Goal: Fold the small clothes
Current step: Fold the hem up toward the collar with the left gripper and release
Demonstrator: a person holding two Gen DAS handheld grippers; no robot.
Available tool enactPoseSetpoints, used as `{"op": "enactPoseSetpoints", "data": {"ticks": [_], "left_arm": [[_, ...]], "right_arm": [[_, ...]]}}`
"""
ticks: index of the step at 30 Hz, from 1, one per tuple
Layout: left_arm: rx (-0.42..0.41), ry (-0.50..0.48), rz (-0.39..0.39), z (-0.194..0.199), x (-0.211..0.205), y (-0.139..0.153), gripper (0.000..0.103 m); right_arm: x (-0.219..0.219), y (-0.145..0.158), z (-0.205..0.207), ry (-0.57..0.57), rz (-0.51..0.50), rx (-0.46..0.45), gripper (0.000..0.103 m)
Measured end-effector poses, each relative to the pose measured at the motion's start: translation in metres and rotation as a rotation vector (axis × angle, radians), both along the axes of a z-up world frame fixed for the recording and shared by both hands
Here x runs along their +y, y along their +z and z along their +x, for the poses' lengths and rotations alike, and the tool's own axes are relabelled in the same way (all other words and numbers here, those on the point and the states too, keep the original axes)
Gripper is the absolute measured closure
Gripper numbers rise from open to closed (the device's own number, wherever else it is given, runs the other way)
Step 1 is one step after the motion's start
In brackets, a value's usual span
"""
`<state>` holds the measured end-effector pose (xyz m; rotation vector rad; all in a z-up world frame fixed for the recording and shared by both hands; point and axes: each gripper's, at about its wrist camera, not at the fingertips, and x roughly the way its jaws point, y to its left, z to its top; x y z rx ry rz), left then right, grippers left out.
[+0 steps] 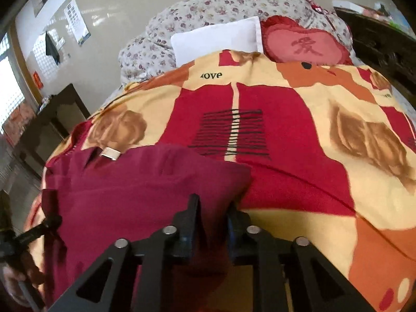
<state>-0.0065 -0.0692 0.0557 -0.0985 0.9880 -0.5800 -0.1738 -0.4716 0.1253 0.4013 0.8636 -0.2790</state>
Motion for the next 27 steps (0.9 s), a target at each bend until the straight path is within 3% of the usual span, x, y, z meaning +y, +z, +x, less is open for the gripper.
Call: {"op": "enactPoseSetpoints", "data": {"ticks": [2, 4, 6, 9, 12, 14, 16, 21, 24, 27], "left_arm": [[-0.002, 0.009, 0.001, -0.002, 0.008, 0.009, 0.072], [-0.022, 0.034, -0.008, -0.003, 0.016, 0.018, 0.070], [-0.070, 0.062, -0.003, -0.006, 0.023, 0.029, 0.069], [-0.100, 0.086, -0.018, -0.005, 0.023, 0.034, 0.057], [-0.060, 0.069, -0.029, 0.002, 0.012, 0.024, 0.056], [-0.049, 0.086, 0.065, 0.009, 0.001, 0.011, 0.056], [-0.013, 0.084, 0.116, 0.018, -0.005, -0.005, 0.056], [-0.026, 0.091, 0.112, 0.022, -0.008, -0.008, 0.056], [-0.031, 0.097, 0.124, 0.022, -0.011, -0.009, 0.056], [-0.026, 0.087, 0.127, 0.017, -0.009, -0.002, 0.056]], "right_arm": [[0.009, 0.018, -0.019, 0.005, 0.013, -0.045, 0.069], [0.030, 0.029, -0.032, 0.096, 0.060, -0.079, 0.069], [0.061, 0.032, -0.038, 0.198, 0.046, -0.065, 0.069], [0.087, 0.016, -0.035, 0.252, -0.009, -0.005, 0.069], [0.081, -0.013, -0.033, 0.195, -0.049, 0.088, 0.072], [0.066, -0.030, -0.037, 0.157, 0.028, 0.114, 0.077], [0.063, -0.024, -0.041, 0.145, 0.054, 0.099, 0.077], [0.073, 0.012, -0.040, 0.148, -0.013, 0.008, 0.074], [0.056, -0.001, -0.015, 0.077, -0.029, 0.005, 0.074], [0.030, -0.025, 0.004, 0.030, 0.008, 0.077, 0.074]]}}
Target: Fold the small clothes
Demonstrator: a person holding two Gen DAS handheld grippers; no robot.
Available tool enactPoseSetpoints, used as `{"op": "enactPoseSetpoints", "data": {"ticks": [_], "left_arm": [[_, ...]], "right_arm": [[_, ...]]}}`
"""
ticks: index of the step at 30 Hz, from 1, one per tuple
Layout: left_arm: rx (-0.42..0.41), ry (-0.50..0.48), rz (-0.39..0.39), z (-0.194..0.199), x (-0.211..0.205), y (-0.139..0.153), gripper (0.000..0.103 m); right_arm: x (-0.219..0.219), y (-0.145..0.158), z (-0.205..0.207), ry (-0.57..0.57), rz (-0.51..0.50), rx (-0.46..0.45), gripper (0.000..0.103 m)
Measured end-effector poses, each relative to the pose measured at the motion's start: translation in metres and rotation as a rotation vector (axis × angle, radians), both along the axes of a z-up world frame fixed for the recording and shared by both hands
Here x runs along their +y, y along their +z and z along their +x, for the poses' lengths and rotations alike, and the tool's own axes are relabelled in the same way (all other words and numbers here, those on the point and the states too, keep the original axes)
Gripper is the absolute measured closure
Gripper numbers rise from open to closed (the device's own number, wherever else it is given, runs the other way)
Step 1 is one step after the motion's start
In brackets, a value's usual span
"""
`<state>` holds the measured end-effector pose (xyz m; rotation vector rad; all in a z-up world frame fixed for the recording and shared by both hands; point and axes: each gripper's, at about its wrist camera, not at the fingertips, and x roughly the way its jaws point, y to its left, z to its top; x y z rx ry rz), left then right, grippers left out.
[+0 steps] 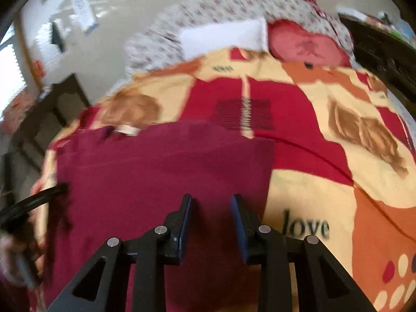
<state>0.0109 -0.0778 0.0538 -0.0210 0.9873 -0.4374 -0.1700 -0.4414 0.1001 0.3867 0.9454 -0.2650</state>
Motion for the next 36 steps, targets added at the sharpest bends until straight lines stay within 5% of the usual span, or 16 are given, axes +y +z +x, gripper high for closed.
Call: {"op": "enactPoseSetpoints", "data": {"ticks": [6, 9, 11, 15, 23, 36], "left_arm": [[-0.007, -0.013, -0.026, -0.027, 0.029, 0.021, 0.056], [-0.008, -0.004, -0.005, -0.042, 0.041, 0.017, 0.056], [0.014, -0.001, 0.016, -0.050, 0.045, 0.012, 0.056], [0.044, -0.004, -0.006, -0.077, 0.060, 0.016, 0.056], [0.055, -0.030, 0.045, -0.124, 0.073, 0.003, 0.056], [0.105, -0.105, 0.034, -0.174, 0.092, 0.001, 0.056]], "right_arm": [[0.019, 0.034, -0.033, 0.057, 0.008, -0.041, 0.073], [0.029, 0.024, -0.048, 0.079, -0.021, -0.005, 0.058], [0.028, -0.003, -0.042, 0.055, -0.104, 0.092, 0.058], [0.021, 0.003, -0.063, -0.011, 0.040, 0.044, 0.058], [0.071, 0.051, -0.141, 0.082, 0.036, -0.034, 0.056], [0.101, 0.026, -0.238, 0.058, 0.120, 0.035, 0.053]]}}
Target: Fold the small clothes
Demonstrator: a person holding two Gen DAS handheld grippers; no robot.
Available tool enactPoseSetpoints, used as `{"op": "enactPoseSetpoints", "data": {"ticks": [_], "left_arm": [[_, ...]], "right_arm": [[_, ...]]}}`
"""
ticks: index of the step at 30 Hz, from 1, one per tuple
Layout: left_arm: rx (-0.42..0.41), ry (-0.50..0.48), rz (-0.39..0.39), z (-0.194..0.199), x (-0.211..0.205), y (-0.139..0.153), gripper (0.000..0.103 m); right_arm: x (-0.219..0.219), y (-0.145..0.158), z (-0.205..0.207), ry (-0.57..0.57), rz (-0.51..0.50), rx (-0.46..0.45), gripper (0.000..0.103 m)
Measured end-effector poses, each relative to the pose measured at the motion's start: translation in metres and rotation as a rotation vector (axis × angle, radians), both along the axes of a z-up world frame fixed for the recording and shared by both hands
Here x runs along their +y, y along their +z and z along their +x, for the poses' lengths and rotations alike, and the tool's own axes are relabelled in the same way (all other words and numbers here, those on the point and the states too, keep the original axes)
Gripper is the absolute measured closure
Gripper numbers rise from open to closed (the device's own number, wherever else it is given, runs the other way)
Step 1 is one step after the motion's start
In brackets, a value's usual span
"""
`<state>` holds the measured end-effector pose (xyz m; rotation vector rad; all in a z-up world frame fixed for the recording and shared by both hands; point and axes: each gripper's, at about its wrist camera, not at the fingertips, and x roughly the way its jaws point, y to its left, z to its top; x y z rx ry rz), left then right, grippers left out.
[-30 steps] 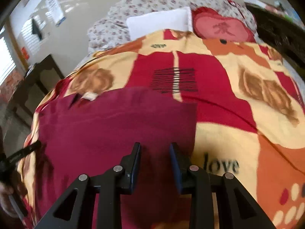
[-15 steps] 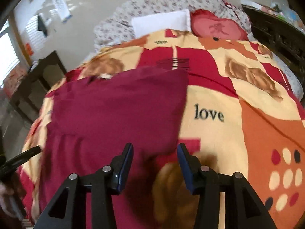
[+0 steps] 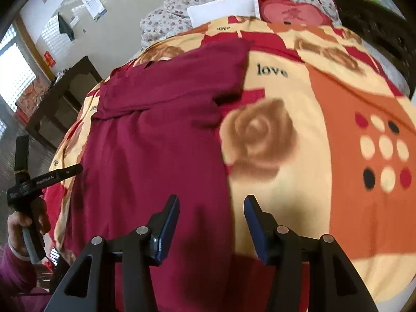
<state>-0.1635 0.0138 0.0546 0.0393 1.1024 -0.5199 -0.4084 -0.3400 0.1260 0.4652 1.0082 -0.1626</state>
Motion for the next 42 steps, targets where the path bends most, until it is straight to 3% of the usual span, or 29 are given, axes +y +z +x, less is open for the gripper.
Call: {"op": "enactPoseSetpoints", "data": {"ticks": [8, 21, 33, 38, 42], "left_arm": [[-0.028, 0.004, 0.046, -0.020, 0.025, -0.002, 0.053], [-0.013, 0.016, 0.070, -0.036, 0.030, -0.006, 0.053], [0.008, 0.024, 0.060, -0.040, 0.034, -0.007, 0.053], [0.058, -0.006, 0.004, -0.046, 0.041, -0.005, 0.053], [0.067, -0.015, -0.003, -0.053, 0.048, -0.005, 0.043]], "right_arm": [[0.008, -0.014, -0.029, 0.008, 0.022, 0.052, 0.053], [0.016, -0.021, -0.023, 0.008, 0.061, 0.046, 0.048], [0.018, -0.023, -0.027, 0.000, 0.061, 0.055, 0.044], [0.018, -0.020, -0.030, 0.002, 0.058, 0.044, 0.043], [0.016, -0.022, -0.034, -0.007, 0.072, 0.041, 0.042]]}}
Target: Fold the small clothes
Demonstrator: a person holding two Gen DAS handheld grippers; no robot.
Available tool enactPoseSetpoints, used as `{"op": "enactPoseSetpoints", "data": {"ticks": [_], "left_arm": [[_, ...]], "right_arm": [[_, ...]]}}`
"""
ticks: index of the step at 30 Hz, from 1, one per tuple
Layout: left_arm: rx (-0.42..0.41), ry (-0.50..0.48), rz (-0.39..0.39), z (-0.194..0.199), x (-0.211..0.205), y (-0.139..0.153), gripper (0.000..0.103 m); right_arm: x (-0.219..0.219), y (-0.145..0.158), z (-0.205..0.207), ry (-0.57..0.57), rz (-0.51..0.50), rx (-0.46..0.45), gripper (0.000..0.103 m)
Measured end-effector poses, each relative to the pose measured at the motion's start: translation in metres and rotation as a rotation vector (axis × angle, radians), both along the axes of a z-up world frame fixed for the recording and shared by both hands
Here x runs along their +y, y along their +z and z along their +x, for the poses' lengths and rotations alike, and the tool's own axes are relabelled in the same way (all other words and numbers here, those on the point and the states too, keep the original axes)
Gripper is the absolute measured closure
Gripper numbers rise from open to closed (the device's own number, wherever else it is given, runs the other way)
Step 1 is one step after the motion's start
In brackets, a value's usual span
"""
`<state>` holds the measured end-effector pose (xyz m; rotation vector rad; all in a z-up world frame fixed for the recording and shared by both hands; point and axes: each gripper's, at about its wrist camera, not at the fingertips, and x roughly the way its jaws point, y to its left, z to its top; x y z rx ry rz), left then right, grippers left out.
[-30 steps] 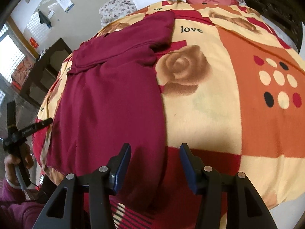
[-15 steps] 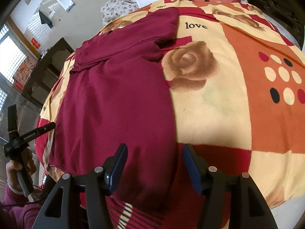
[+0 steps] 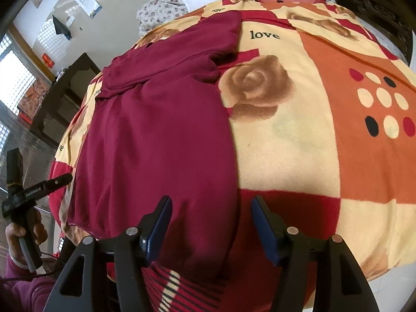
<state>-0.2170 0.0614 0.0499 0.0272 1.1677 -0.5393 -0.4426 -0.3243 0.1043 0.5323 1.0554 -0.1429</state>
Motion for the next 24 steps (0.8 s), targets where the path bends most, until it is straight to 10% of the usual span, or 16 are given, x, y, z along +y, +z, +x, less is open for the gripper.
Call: {"op": "enactPoseSetpoints", "data": {"ticks": [24], "left_arm": [[0.061, -0.010, 0.009, -0.009, 0.000, -0.026, 0.039]], "right_arm": [[0.001, -0.011, 0.001, 0.032, 0.115, -0.030, 0.040]]}}
